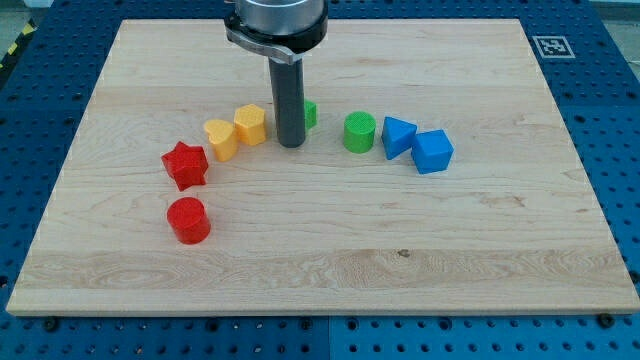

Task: Nudge the green circle up a bit

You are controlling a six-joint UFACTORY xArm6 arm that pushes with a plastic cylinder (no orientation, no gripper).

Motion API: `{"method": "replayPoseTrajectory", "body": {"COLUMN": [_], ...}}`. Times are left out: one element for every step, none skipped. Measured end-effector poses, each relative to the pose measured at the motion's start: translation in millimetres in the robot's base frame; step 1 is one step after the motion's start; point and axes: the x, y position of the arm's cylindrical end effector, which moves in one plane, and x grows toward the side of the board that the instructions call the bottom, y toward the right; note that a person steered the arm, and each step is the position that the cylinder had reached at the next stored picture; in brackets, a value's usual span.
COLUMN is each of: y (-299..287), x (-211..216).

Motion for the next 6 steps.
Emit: {"method": "replayPoseTrajectory", "body": {"y": [6.5,28.2,56.0,64.0,64.0,65.0], "x": [12.0,43.3,46.3,44.4,39.7,22.9]}}
